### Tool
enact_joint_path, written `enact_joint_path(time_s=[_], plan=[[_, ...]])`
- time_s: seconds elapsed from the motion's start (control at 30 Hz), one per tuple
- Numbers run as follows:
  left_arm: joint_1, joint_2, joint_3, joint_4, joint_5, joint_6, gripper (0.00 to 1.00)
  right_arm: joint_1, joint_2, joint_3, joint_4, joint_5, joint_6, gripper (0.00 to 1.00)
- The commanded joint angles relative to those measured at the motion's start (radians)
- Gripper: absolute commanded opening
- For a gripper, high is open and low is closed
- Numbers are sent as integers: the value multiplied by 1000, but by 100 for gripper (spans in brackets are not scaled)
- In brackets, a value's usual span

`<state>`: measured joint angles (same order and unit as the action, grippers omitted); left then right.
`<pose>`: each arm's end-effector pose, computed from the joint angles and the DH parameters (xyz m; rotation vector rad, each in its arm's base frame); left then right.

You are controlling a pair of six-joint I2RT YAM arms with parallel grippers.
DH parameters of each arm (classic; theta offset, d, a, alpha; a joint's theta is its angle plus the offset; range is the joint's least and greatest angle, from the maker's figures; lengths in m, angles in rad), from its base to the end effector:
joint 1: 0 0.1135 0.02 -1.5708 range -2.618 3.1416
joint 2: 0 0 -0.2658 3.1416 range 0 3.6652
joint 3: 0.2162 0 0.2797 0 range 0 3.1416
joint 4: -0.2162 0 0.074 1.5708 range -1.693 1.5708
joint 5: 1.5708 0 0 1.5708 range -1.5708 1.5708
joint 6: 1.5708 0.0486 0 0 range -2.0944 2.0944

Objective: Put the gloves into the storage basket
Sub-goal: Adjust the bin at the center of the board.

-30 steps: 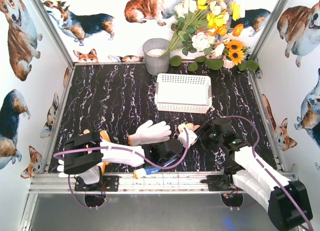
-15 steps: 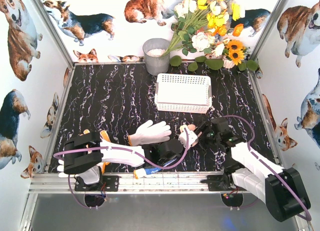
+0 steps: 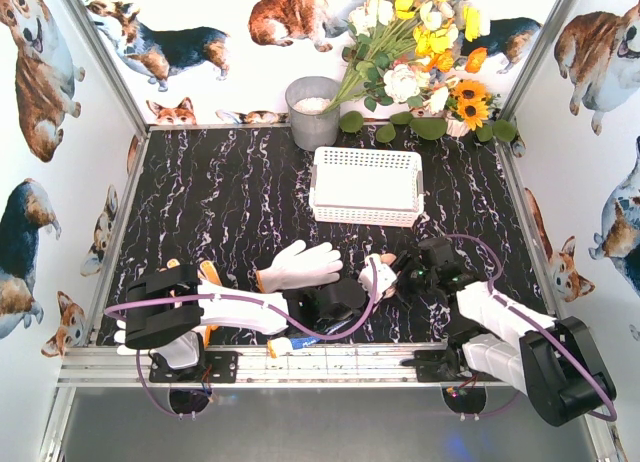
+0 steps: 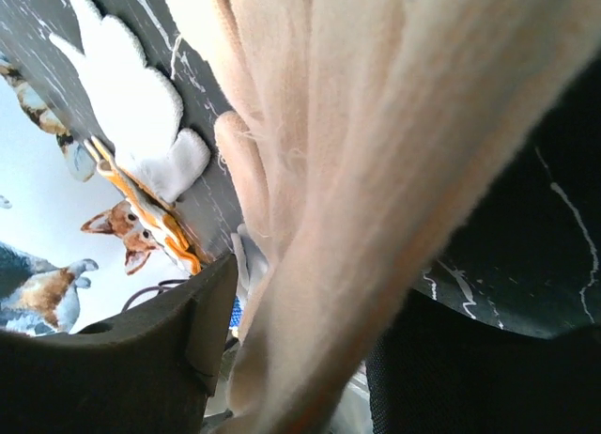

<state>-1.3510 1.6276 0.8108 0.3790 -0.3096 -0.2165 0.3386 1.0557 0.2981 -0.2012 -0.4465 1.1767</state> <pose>0.0962 -0.3625 0.1698 0.9278 1.8341 -0.6923 0.1783 0.0851 0.1042 0.9561 2.6401 1.0700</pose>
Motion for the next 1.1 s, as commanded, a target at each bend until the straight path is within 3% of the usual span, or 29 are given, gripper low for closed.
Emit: enact_joint_path(time_s=[0.0,0.23,0.87,1.07], plan=[[-9,-29,8,33,27,0,0,4,0,7,73,-35,-23,52],[-12,-35,2,24,49,-2,0,4,-1,11,95,-55,-31,39],[-37,-78,-16,-3,93,-12,0,4,53,11,135,-89,-60,38],[-40,-83,-18,-9,92,-14,0,4,43,11,140,-97,-62,24]])
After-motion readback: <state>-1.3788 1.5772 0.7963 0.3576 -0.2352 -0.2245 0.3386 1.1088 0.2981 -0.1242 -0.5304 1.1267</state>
